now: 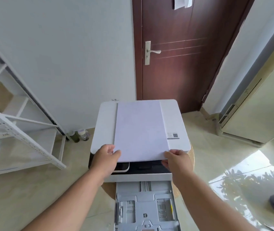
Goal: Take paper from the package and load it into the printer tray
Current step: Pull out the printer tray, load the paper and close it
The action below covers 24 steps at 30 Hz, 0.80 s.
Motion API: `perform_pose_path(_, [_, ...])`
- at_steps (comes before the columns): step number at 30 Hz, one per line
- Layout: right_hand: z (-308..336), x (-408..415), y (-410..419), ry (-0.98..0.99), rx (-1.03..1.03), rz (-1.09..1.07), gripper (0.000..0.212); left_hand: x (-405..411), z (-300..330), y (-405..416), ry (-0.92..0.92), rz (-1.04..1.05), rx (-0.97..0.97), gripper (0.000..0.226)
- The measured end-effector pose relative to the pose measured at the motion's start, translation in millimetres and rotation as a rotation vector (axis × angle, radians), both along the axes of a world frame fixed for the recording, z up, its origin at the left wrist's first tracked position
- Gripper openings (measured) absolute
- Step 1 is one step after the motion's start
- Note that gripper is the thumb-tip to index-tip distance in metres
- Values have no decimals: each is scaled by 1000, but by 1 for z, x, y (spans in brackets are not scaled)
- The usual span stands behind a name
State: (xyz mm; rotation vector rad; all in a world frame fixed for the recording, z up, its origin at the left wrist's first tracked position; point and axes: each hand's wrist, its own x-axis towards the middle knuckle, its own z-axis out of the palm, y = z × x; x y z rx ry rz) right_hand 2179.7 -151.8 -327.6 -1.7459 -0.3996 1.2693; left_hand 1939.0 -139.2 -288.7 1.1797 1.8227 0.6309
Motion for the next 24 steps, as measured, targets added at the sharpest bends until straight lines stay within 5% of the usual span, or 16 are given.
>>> perform_pose_path(8, [1,42,-8,148,-131,359,13,-10,-5,8,-128,76,-151,36])
perform_pose_path(13, [0,38,11,264,-187,379,34,-2,-8,12,-154,-18,-227,18])
perform_pose_path(19, [18,31,-6,-58,103,580,16,-18,8,13,-425,-84,-255,44])
perform_pose_path(24, [52,28,8,-34,322,532,12,-10,38,50,-738,-9,-106,51])
